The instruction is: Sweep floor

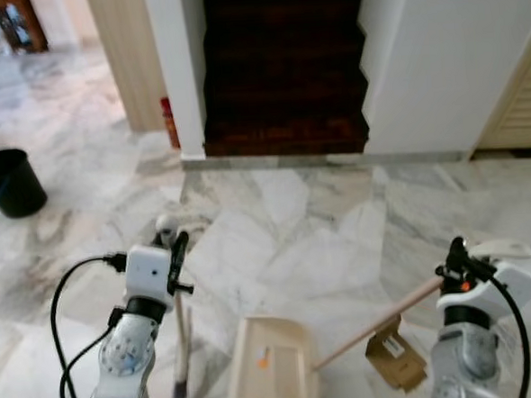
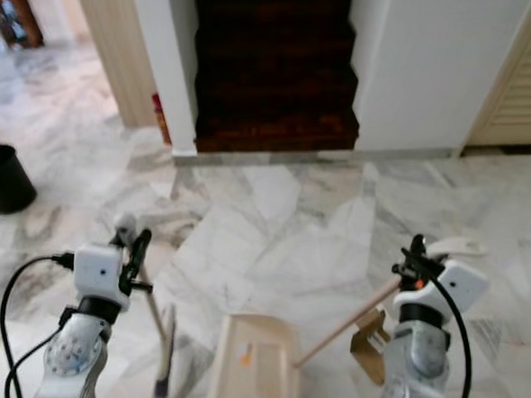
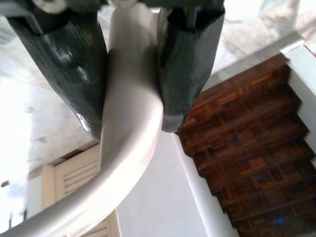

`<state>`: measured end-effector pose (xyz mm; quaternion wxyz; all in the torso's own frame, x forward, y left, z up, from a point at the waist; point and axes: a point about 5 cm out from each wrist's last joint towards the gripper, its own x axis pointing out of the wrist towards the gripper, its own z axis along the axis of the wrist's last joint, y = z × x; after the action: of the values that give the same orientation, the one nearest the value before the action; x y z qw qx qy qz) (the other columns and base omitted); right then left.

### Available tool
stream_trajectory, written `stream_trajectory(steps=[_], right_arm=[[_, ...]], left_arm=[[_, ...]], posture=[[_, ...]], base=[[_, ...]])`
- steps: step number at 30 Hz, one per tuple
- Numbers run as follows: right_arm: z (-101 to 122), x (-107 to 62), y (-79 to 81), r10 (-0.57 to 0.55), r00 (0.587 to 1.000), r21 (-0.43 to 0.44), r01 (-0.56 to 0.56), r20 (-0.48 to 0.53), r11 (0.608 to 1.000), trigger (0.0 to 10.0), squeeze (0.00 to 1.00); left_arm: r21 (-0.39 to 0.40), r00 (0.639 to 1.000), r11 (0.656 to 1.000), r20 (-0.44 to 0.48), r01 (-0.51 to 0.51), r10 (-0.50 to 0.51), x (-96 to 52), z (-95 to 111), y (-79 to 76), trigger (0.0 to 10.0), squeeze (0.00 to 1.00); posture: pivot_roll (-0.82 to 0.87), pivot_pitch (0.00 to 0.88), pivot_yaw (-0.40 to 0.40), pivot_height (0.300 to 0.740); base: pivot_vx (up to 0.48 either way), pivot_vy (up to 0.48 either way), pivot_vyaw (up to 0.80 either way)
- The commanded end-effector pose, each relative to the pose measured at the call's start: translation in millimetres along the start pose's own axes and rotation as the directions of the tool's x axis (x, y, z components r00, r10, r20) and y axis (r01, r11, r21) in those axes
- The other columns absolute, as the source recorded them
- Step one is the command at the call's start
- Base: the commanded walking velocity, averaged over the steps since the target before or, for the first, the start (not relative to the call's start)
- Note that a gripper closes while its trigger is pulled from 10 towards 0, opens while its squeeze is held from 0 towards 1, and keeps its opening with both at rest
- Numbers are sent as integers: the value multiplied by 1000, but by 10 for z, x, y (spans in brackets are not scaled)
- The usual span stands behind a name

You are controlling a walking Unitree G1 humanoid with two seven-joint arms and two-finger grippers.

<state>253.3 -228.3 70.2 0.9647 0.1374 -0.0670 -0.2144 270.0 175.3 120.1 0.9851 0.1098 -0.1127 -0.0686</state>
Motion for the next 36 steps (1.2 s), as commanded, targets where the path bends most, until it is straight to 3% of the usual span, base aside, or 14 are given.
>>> stream_trajectory(steps=[1, 6, 14, 31, 36], right_arm=[[102, 62, 102, 22, 998, 38, -24, 52, 999, 10000, 0], [98, 68, 101, 24, 999, 42, -26, 44, 999, 10000, 0], [106, 72, 95, 26, 999, 42, -28, 46, 999, 10000, 0], [126, 95, 109, 31, 998, 41, -33, 53, 999, 10000, 0], [118, 94, 120, 35, 998, 39, -37, 49, 999, 10000, 0]], left_arm=[[18, 999, 1000, 43, -10, 9, 28, 91, 48, 10000, 0], [17, 999, 1000, 44, -8, 8, 22, 93, 42, 10000, 0], [13, 999, 1000, 45, -9, 9, 17, 94, 28, 10000, 0], [8, 999, 1000, 46, -14, 14, 18, 98, 23, 10000, 0], [10, 999, 1000, 47, -19, 18, 12, 99, 27, 10000, 0]], posture=[[124, 30, -57, 740], [125, 26, -59, 740], [124, 28, -62, 740], [132, 46, -70, 740], [134, 47, -72, 740]], base=[[0, 394, 0], [0, 393, 0], [0, 394, -709], [0, 412, 0], [0, 415, -658]])
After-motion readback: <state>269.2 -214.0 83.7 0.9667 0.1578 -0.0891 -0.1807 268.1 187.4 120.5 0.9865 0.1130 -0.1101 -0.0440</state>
